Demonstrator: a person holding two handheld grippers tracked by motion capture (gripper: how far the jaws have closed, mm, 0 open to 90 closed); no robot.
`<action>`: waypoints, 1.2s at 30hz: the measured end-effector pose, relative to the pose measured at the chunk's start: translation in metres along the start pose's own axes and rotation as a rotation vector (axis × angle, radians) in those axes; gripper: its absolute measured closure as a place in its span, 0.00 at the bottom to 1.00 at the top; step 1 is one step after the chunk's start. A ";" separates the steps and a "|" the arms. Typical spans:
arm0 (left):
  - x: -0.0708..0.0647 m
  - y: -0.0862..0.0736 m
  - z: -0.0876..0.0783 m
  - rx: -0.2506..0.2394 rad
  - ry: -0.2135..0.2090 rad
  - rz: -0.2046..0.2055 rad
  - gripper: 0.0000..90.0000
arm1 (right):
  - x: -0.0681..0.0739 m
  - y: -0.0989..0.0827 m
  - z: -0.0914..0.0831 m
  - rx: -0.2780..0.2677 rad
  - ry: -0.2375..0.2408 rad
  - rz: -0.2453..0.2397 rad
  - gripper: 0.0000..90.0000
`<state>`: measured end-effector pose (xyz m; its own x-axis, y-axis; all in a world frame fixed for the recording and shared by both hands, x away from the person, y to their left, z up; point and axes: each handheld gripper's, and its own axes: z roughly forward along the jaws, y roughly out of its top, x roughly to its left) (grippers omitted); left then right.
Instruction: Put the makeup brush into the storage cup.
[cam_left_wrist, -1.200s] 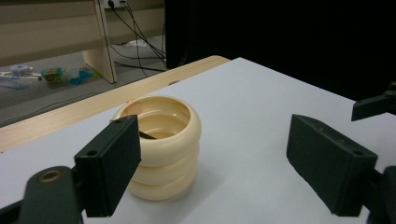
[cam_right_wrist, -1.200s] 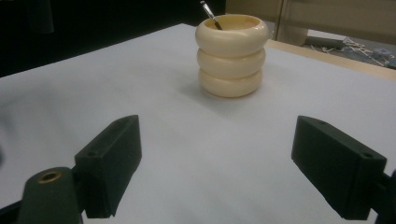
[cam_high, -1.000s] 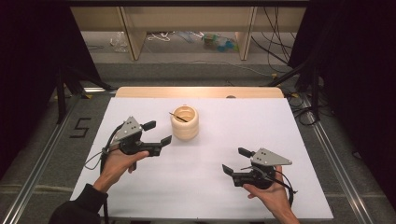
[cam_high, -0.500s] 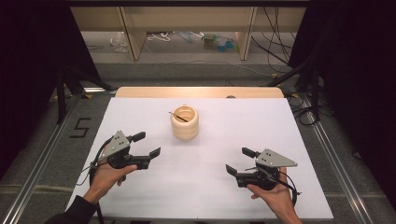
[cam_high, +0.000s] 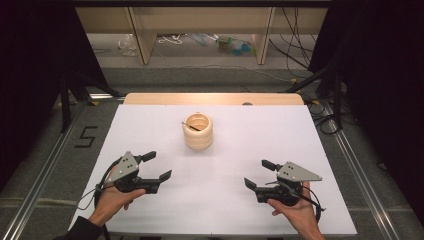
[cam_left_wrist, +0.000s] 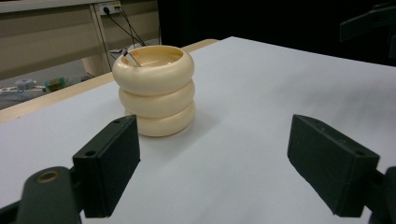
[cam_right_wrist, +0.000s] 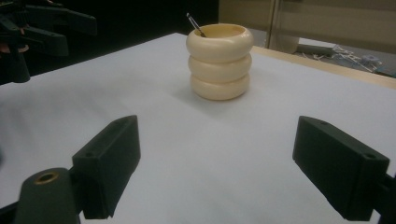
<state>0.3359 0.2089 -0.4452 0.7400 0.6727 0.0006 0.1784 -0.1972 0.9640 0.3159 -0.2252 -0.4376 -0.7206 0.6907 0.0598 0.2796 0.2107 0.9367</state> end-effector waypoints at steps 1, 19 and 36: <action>0.000 0.000 -0.001 -0.003 -0.001 0.003 0.19 | 0.000 0.000 0.000 -0.013 -0.010 -0.002 0.18; -0.013 -0.003 -0.008 -0.038 -0.013 0.002 0.19 | 0.001 -0.007 -0.012 -0.004 -0.011 0.017 0.18; -0.012 -0.003 -0.008 -0.033 -0.003 0.004 0.19 | 0.001 -0.007 -0.012 -0.024 -0.006 0.025 0.18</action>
<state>0.3210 0.2067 -0.4460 0.7425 0.6699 0.0042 0.1538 -0.1766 0.9722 0.3059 -0.2340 -0.4397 -0.7099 0.6996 0.0813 0.2818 0.1764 0.9431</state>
